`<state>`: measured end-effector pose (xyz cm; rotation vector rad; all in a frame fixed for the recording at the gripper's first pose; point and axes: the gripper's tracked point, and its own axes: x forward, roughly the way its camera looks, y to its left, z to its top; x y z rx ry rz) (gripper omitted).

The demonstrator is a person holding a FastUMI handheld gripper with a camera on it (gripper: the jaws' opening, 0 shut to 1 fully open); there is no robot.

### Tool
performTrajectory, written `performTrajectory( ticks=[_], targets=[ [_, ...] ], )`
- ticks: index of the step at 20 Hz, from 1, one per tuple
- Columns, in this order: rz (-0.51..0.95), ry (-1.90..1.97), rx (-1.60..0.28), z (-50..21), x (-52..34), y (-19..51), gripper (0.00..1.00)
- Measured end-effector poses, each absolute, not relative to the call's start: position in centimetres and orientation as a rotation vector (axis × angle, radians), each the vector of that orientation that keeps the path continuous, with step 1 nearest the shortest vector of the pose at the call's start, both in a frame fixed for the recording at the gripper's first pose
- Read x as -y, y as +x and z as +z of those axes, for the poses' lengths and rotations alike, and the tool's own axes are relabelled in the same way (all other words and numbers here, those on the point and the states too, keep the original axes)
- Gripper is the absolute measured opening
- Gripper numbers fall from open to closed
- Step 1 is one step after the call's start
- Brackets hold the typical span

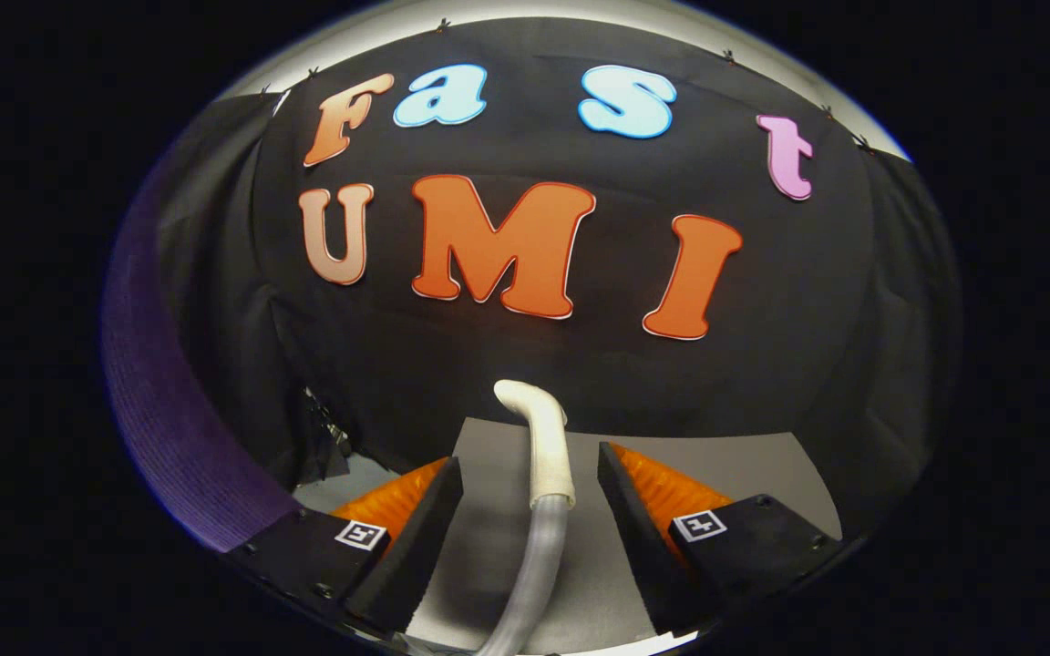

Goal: Iron the clothes twice with a garment steamer, once on the left side and once on the right side.

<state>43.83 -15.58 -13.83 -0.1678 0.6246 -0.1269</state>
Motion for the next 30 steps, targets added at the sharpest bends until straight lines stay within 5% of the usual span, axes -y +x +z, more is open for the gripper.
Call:
performTrajectory(
  ticks=[12,16,30],
  targets=[
    [-0.089,0.066,-0.909,-24.7,18.8,46.6,0.98],
    [-0.077,0.158,-0.914,-24.5,17.8,45.9,0.55],
    [-0.215,0.093,-0.617,-18.3,17.6,40.3,0.49]
  ],
)
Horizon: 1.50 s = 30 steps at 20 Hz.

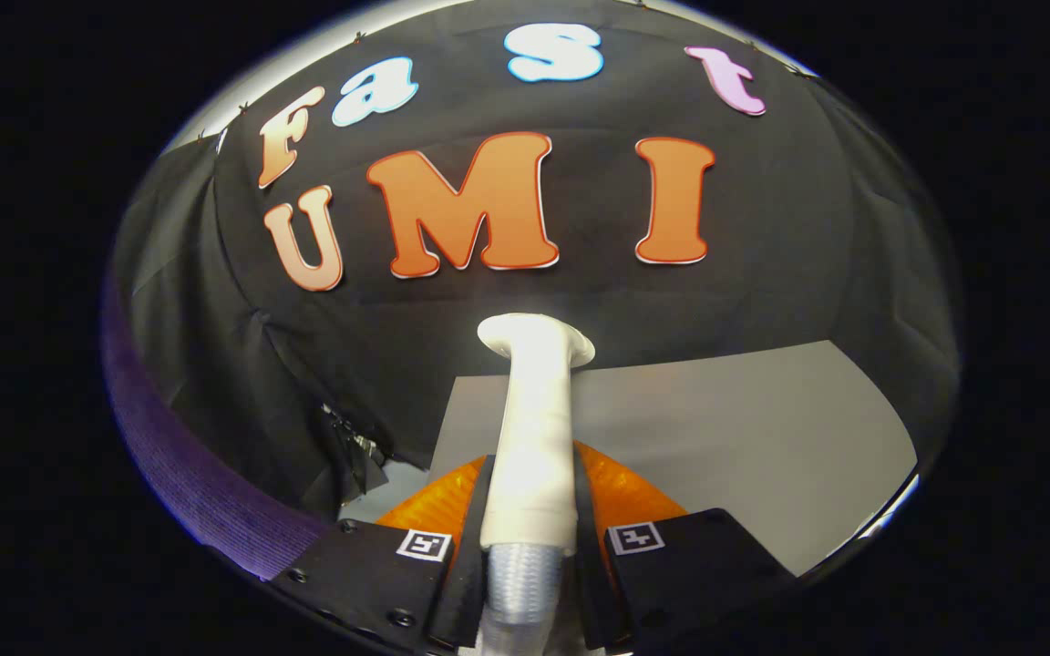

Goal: Iron the clothes twice with a garment steamer, once on the left side and once on the right side.

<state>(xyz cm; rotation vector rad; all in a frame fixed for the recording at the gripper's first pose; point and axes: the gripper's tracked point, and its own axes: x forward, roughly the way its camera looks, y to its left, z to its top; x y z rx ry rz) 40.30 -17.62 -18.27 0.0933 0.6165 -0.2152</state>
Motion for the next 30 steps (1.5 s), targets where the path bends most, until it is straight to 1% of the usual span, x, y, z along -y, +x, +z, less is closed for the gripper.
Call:
performTrajectory(
  ticks=[6,10,14,18,20,25,30],
  targets=[
    [-0.264,0.045,-0.446,-13.9,17.9,35.0,0.49],
    [-0.266,0.013,-0.325,-9.4,15.8,30.0,0.49],
    [-0.252,-0.034,-0.192,-5.2,12.2,21.4,0.48],
    [-0.222,-0.093,-0.080,-2.9,7.7,14.1,0.48],
    [-0.198,-0.108,-0.041,-2.3,5.3,11.3,0.48],
    [-0.098,-0.073,-0.015,-2.7,-0.7,6.2,0.48],
    [-0.107,-0.087,0.036,-2.1,-6.0,4.2,0.48]
  ],
)
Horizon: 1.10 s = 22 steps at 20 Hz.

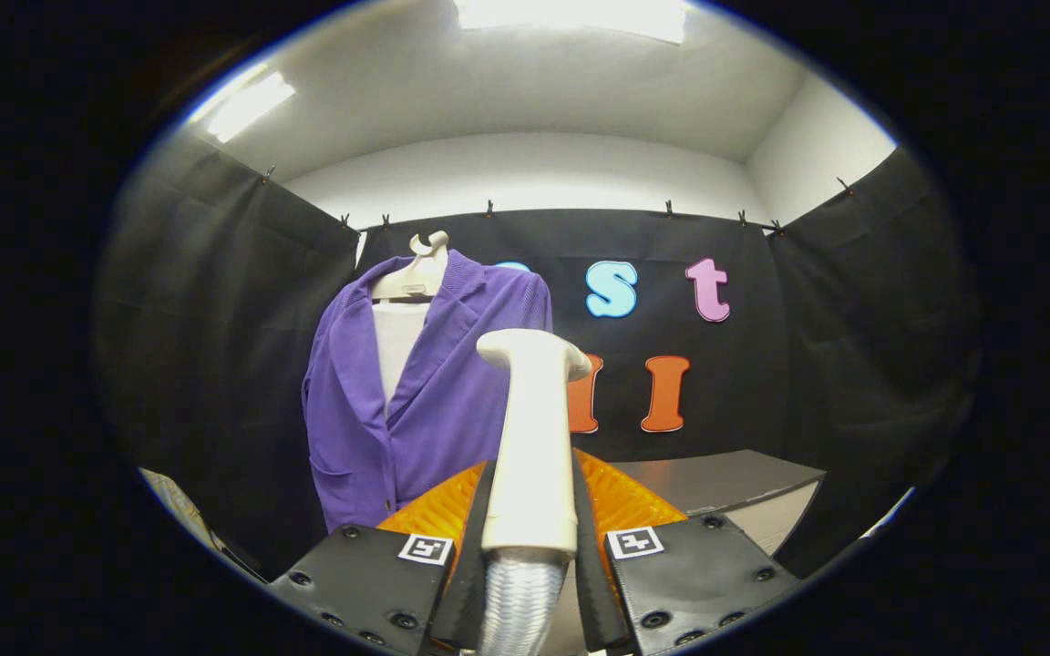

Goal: Iron the clothes twice with a garment steamer, once on the left side and once on the right side.

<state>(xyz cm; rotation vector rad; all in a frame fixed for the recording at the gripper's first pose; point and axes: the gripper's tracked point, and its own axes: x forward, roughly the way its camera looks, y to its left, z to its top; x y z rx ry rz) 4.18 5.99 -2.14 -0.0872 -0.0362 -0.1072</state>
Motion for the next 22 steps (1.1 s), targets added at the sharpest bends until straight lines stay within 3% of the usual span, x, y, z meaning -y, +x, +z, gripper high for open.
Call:
performTrajectory(
  ticks=[9,22],
  targets=[
    [-0.172,-0.059,0.067,-3.2,-14.2,5.7,0.48],
    [-0.212,-0.098,0.060,-5.2,-18.2,12.3,0.48]
  ],
)
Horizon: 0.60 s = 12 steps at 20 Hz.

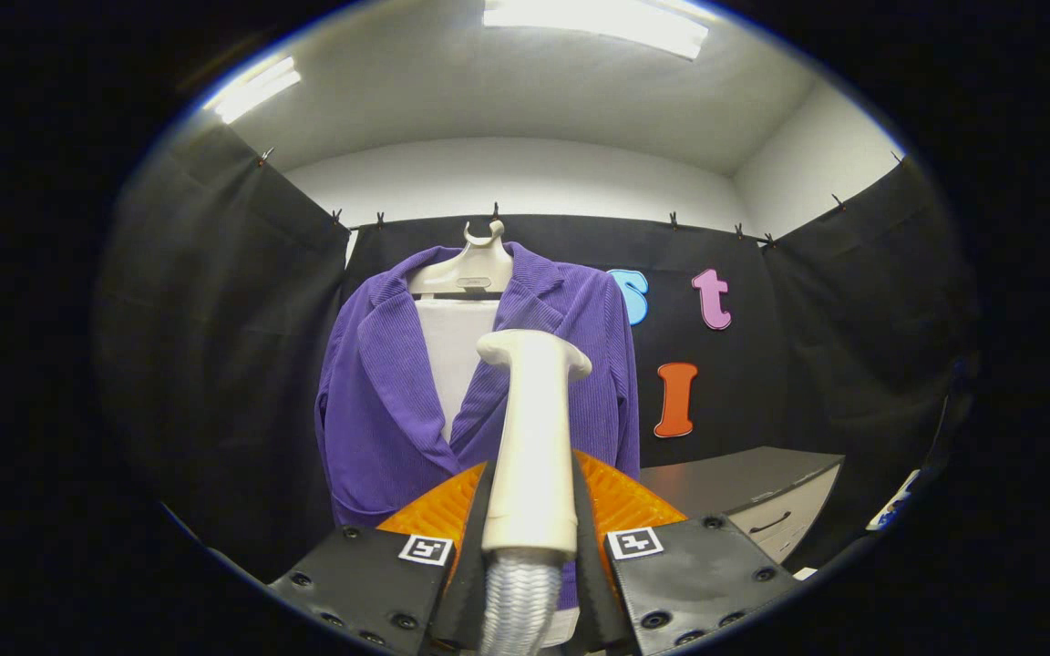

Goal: Iron the clothes twice with a garment steamer, once on the left side and once on the right side.

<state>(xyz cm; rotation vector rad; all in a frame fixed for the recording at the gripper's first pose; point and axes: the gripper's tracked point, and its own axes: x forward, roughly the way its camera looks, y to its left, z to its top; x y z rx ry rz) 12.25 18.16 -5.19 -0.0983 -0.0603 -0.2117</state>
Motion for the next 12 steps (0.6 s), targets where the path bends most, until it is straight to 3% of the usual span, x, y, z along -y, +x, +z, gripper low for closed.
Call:
performTrajectory(
  ticks=[12],
  targets=[
    [-0.233,-0.133,0.016,-7.4,-18.0,14.2,0.48]
  ],
)
